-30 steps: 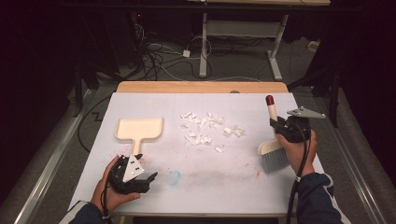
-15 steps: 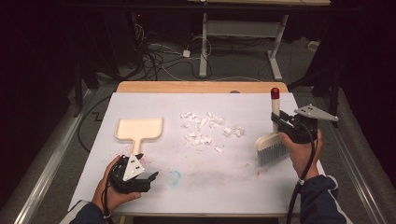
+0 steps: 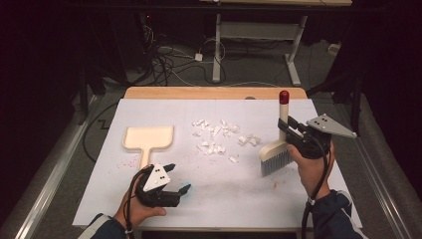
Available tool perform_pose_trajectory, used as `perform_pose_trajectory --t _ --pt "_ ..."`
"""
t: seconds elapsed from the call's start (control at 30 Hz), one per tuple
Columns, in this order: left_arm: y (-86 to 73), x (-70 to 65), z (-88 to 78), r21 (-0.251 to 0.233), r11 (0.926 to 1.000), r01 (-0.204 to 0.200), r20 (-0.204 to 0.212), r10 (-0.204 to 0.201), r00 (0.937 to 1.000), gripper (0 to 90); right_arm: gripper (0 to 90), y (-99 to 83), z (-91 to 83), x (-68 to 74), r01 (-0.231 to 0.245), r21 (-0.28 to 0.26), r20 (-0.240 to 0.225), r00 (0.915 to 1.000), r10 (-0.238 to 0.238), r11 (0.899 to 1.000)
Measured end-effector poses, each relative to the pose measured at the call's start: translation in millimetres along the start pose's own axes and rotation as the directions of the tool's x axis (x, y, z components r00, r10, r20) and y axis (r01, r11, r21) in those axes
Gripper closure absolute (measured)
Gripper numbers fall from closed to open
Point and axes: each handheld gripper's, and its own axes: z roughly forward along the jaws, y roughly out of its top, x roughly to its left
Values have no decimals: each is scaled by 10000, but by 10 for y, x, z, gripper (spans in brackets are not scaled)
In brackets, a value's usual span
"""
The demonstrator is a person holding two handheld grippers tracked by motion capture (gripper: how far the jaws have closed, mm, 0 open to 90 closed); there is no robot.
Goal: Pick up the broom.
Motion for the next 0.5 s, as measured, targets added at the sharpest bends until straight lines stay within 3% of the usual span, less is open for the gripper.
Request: perform_pose_trajectory --t 0.23,0.5 --pt "314 -204 214 -361 9979 -535 724 560 9958 212 708 -14 40 268 264 -164 -256 9993 -268 9995" --pt "657 -368 401 -985 9933 -598 1110 707 9913 228 708 -34 47 519 598 -295 -657 9959 -616 9978"
